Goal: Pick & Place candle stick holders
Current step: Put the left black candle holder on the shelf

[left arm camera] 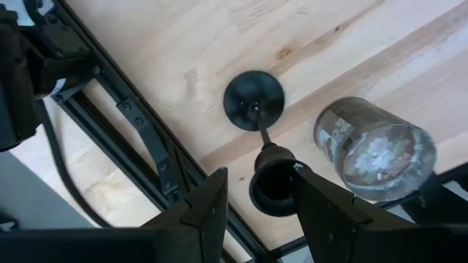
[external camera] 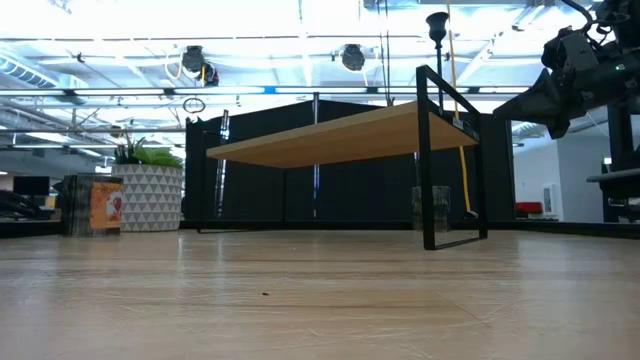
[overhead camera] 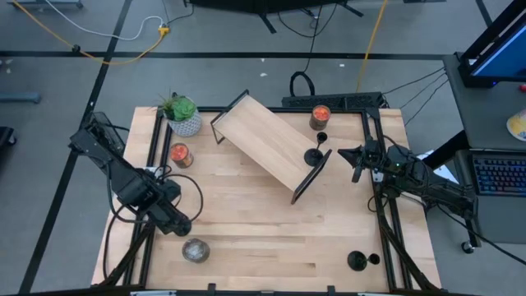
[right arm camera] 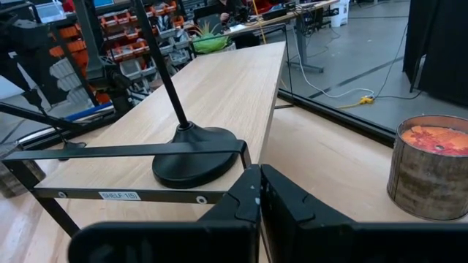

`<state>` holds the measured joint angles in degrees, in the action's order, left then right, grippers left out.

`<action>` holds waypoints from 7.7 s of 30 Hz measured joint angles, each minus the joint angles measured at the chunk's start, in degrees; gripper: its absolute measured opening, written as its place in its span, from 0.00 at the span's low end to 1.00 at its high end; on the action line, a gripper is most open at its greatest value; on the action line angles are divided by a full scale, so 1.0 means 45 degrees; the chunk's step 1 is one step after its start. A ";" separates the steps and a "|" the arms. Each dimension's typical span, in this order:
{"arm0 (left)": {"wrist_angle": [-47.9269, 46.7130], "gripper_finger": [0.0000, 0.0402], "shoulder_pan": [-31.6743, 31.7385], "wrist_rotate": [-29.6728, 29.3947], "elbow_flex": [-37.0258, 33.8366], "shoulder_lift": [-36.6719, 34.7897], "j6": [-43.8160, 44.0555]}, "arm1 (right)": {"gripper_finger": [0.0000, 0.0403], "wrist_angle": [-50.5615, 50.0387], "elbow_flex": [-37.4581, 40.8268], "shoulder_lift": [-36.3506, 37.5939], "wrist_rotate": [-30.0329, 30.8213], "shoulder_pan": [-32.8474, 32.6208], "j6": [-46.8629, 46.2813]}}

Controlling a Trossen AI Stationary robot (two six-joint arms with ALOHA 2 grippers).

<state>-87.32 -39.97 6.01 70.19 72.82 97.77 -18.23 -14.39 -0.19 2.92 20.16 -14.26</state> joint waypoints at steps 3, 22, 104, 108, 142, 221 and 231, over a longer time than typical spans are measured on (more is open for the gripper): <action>-0.0050 0.38 -0.0008 0.0089 0.0000 0.0223 -0.0041 | 0.00 0.0003 0.0000 0.0005 0.0000 0.0000 0.0003; 0.1173 0.38 -0.0149 0.0636 -0.1266 0.0577 -0.0478 | 0.00 -0.0002 0.0000 0.0005 -0.0005 -0.0005 0.0044; 0.3755 0.04 0.6714 0.0010 1.1633 0.6665 -1.0626 | 0.00 1.1318 -0.1832 -0.7142 -0.6344 -0.4566 -0.0116; 0.3729 0.04 0.7130 0.0266 1.2268 0.7060 -1.1138 | 0.00 0.9313 -0.3098 -0.8013 -0.6188 -0.5160 0.1113; 0.4700 0.04 0.7617 -0.0107 1.2633 0.7341 -1.2804 | 0.29 0.1530 -1.1154 -1.4018 -0.1297 -0.6695 0.4362; 0.6162 0.39 0.4936 -0.3319 1.2619 0.7501 -1.1973 | 0.07 0.0134 -1.4212 -1.7660 0.0534 -0.9000 0.2516; 0.5892 0.39 0.4695 -0.4713 1.2619 0.6519 -1.3250 | 0.07 0.0625 -1.4212 -1.7589 0.1769 -0.8993 0.2698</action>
<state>-60.81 -18.84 -15.20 126.98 102.16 38.15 -15.42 -78.35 -79.33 10.88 -20.30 -2.12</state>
